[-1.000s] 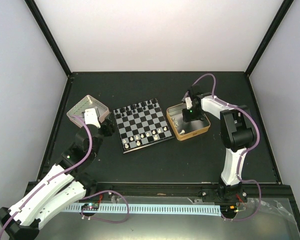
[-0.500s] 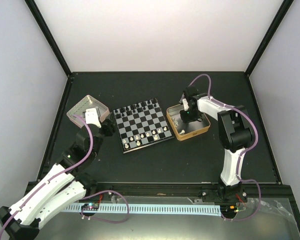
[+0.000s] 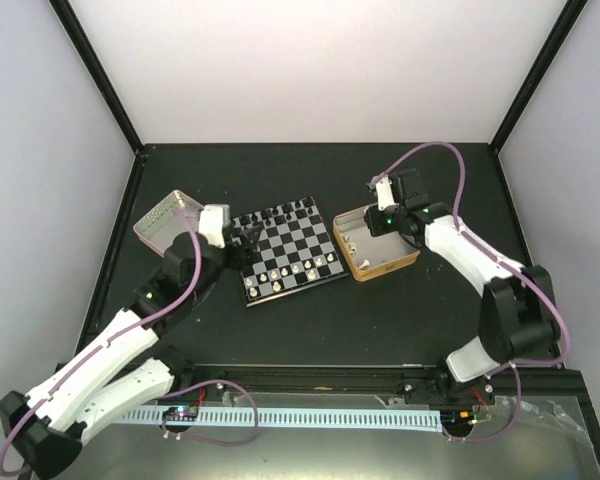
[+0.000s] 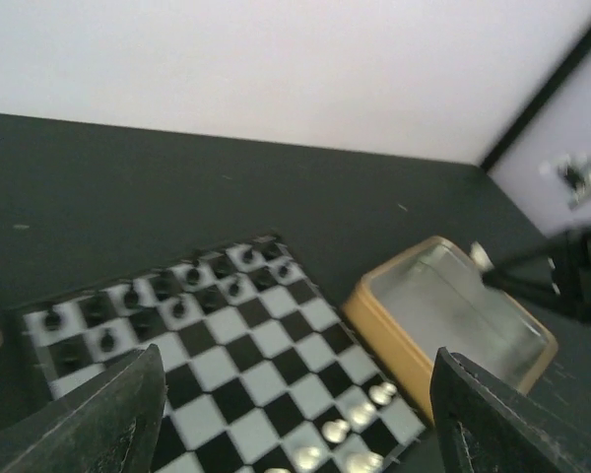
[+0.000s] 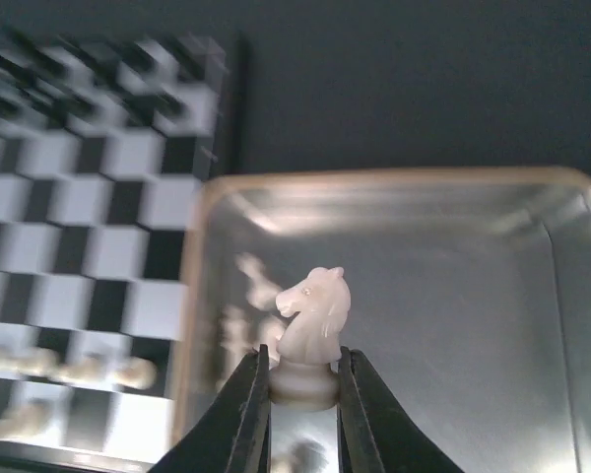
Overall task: Set up the chess pieces on the board
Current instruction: Pick up the chess piece from the storage box, then place the chess piece on the chessboard.
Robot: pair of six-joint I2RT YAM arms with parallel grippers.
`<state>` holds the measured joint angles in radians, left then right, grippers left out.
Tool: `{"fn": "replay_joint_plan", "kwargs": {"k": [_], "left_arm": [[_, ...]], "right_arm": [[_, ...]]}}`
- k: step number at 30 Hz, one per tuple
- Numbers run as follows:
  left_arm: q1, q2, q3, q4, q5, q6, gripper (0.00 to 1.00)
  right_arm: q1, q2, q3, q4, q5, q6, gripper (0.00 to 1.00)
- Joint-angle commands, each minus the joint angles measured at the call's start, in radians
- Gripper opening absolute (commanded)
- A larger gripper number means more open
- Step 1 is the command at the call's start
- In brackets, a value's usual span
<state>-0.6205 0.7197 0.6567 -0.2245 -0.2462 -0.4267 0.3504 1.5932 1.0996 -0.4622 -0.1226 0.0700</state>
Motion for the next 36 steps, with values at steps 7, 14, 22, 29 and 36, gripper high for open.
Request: {"fn": "replay_joint_plan", "kwargs": {"k": [7, 14, 22, 29, 36], "left_arm": [[0.013, 0.268, 0.251, -0.015, 0.533, -0.065, 0.76], [0.034, 0.326, 0.284, 0.017, 0.678, -0.210, 0.74], [0.048, 0.364, 0.267, 0.050, 0.796, -0.236, 0.57], [0.061, 0.417, 0.273, 0.056, 0.872, -0.287, 0.42], [0.076, 0.478, 0.292, 0.004, 0.927, -0.281, 0.23]], "right_arm": [[0.120, -0.231, -0.091, 0.231, -0.506, -0.040, 0.08], [0.242, -0.262, -0.078, 0.227, -0.589, -0.082, 0.09], [0.267, -0.266, -0.070, 0.229, -0.670, -0.080, 0.09], [0.277, -0.269, -0.068, 0.215, -0.668, -0.096, 0.09], [0.285, -0.270, -0.066, 0.204, -0.673, -0.106, 0.09]]}}
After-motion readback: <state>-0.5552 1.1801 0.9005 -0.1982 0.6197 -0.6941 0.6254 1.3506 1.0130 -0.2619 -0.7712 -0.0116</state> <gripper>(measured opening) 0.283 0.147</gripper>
